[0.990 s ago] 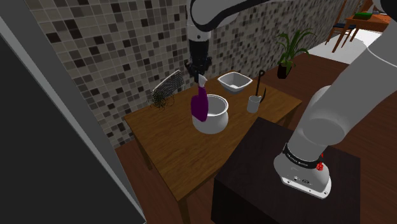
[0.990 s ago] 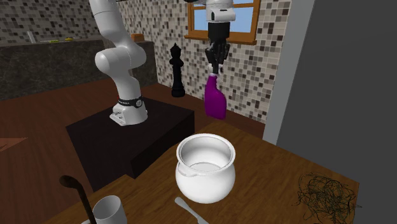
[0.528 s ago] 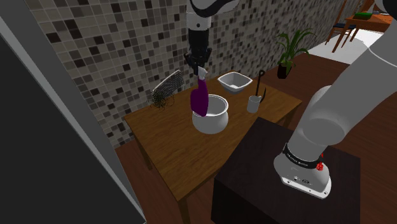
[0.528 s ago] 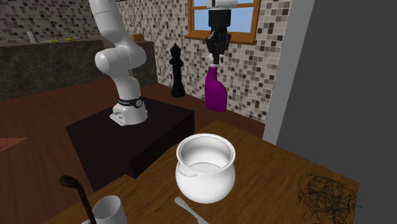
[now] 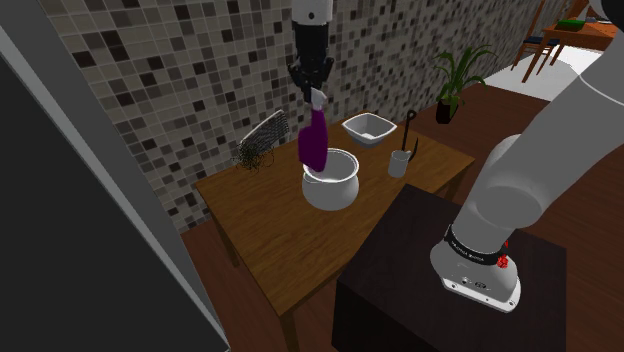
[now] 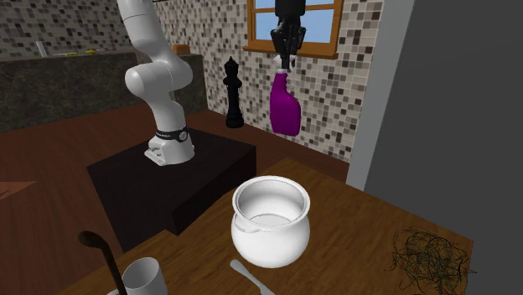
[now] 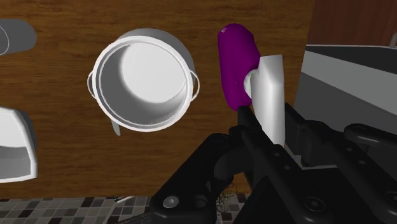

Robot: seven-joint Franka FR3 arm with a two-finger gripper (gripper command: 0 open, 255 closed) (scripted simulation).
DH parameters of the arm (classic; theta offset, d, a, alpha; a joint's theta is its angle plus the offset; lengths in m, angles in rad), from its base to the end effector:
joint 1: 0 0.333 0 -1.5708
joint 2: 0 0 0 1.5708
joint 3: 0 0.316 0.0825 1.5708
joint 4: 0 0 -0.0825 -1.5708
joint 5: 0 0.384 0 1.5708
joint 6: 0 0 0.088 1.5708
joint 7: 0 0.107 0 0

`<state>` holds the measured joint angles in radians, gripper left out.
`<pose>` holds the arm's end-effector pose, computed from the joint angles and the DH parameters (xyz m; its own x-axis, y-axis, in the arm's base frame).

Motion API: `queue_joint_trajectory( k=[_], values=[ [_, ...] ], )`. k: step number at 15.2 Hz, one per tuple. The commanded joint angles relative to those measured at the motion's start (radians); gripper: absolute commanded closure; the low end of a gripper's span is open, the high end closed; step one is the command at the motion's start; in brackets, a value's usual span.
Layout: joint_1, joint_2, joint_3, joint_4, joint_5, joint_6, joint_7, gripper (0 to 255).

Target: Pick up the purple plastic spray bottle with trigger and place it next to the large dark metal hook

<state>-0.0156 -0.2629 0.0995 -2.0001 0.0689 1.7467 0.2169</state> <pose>0.4767 0.0508 0.5706 0.9891 -0.1475 -0.0011 -0.1474 -0.9881 -0.0429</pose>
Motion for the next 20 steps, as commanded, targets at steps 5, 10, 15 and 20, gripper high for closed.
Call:
queue_joint_trajectory(
  k=[5,10,15,20],
  values=[
    [-0.001,0.008,-0.001,0.089,-0.002,-0.081,0.004,255],
    [-0.001,0.021,-0.002,0.170,-0.003,-0.149,0.008,255],
    [-0.011,0.021,-0.017,0.219,-0.007,-0.199,-0.014,255],
    [-0.056,-0.028,-0.096,0.170,-0.025,-0.206,-0.135,255]
  ],
)
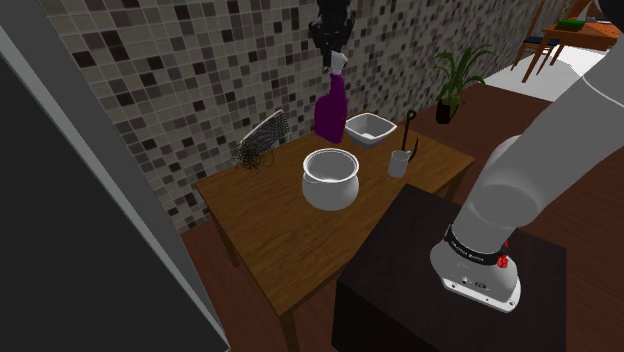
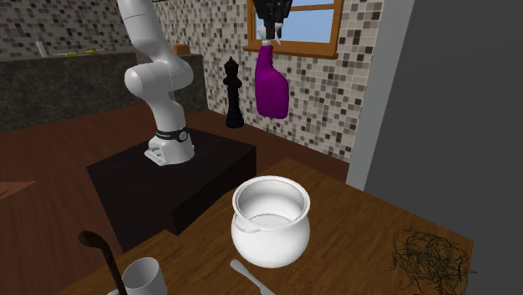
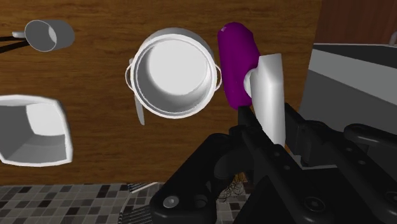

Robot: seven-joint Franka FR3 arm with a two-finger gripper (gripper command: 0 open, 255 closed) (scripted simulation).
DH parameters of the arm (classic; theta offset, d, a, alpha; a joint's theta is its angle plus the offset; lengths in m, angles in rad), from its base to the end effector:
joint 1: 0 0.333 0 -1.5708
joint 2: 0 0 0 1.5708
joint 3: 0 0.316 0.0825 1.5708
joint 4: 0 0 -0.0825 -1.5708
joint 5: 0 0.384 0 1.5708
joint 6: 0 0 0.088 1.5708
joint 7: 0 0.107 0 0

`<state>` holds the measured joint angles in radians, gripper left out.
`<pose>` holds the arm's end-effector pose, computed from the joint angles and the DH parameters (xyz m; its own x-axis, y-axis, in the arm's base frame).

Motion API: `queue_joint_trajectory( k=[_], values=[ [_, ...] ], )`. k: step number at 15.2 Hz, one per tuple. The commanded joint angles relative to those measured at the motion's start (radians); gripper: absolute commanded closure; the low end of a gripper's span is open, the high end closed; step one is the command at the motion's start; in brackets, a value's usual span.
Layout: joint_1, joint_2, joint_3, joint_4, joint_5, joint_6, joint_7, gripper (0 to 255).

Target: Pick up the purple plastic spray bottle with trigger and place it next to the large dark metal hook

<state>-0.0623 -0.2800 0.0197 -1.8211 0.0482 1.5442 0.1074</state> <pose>0.4616 -0.0130 0.6467 0.9889 -0.1488 -0.0015 -0.1487 -0.9879 -0.0428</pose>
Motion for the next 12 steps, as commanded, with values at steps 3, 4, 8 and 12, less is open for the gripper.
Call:
queue_joint_trajectory(
  k=[3,4,8,12],
  values=[
    [-0.035,-0.028,-0.064,-0.023,-0.019,-0.009,-0.098,255],
    [-0.044,-0.032,-0.080,-0.026,-0.024,-0.010,-0.123,255],
    [-0.080,-0.036,-0.146,-0.026,-0.045,-0.017,-0.221,255],
    [-0.115,-0.022,-0.213,-0.008,-0.064,-0.023,-0.322,255]
  ],
)
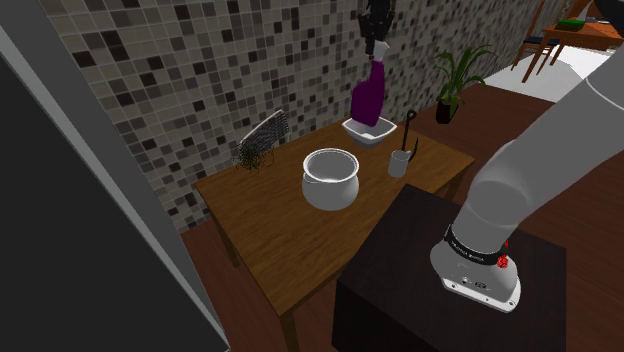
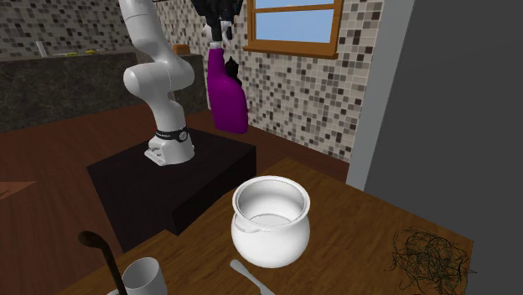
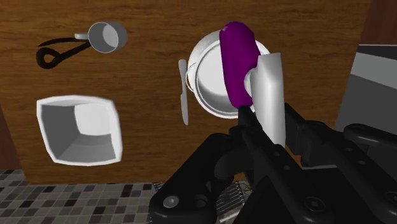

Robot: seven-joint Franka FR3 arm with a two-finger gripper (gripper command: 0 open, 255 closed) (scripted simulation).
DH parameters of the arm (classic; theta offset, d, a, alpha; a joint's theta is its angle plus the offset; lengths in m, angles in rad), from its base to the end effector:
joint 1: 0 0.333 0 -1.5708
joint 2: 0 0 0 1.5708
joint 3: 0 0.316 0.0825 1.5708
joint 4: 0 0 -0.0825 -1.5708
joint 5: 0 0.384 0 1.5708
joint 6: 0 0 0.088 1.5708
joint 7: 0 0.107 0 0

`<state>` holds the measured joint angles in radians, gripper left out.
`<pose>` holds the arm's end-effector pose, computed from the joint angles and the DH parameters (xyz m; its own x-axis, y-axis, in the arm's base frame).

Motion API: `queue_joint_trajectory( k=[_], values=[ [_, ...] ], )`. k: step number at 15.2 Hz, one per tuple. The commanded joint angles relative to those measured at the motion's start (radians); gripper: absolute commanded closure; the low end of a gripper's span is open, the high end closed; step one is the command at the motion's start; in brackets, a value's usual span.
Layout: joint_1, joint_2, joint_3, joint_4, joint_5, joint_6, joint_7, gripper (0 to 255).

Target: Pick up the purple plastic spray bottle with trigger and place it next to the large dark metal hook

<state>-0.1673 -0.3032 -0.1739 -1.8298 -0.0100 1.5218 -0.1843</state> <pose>0.4225 -0.1648 0.6488 0.9889 -0.1487 -0.0013 -0.1487 -0.9880 -0.0427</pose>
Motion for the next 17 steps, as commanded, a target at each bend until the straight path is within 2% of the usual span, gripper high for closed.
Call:
queue_joint_trajectory(
  k=[1,7,12,17],
  values=[
    [-0.019,0.007,-0.036,0.009,-0.009,-0.001,-0.055,255],
    [-0.070,0.069,-0.139,0.077,-0.023,-0.011,-0.211,255],
    [-0.118,0.160,-0.234,0.176,-0.010,-0.023,-0.358,255],
    [-0.119,0.139,-0.231,0.087,-0.018,0.048,-0.353,255]
  ],
)
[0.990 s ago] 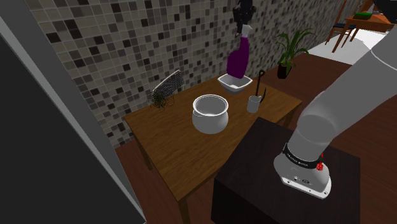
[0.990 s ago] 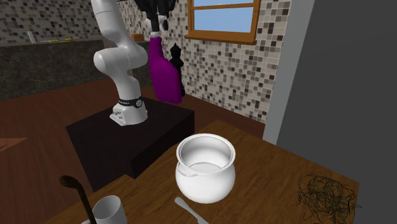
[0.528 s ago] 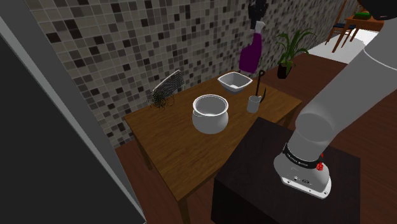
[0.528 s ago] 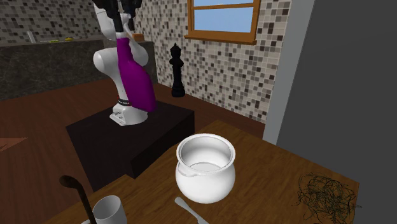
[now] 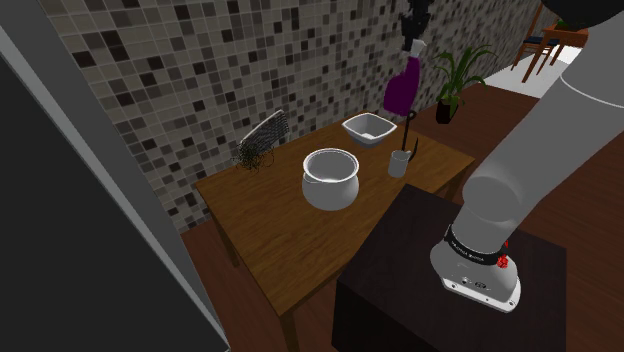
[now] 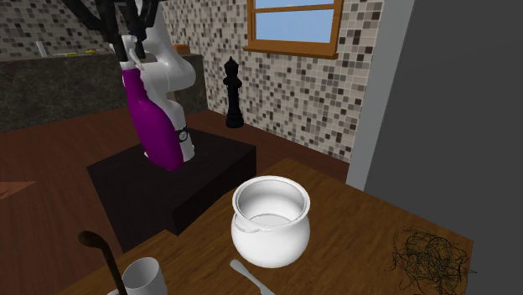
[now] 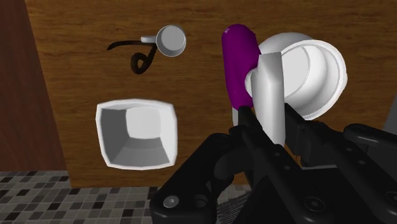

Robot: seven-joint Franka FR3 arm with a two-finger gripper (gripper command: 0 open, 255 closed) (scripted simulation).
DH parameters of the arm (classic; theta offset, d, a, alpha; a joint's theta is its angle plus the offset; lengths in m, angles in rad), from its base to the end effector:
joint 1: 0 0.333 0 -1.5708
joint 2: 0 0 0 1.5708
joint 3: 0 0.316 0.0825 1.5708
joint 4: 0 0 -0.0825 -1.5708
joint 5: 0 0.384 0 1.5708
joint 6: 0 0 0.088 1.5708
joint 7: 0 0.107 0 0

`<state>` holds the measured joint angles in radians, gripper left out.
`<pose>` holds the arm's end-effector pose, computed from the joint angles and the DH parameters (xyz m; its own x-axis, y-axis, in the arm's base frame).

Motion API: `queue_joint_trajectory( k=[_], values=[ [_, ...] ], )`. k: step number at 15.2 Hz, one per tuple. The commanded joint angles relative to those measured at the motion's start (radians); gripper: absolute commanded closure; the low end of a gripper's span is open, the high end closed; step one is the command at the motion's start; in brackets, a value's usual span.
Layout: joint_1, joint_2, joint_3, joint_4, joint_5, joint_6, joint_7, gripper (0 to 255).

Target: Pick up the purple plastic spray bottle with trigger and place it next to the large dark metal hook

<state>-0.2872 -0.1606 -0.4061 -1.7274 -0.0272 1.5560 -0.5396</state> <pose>0.3764 -0.3377 0.6270 0.9890 -0.1478 -0.0018 -0.1477 -0.9881 -0.0430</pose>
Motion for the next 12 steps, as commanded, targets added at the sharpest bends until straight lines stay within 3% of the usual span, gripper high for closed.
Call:
queue_joint_trajectory(
  k=[1,12],
  values=[
    [0.000,-0.006,0.002,-0.033,-0.002,0.027,0.003,255],
    [-0.003,-0.026,0.000,-0.201,-0.011,0.177,0.005,255]
  ],
)
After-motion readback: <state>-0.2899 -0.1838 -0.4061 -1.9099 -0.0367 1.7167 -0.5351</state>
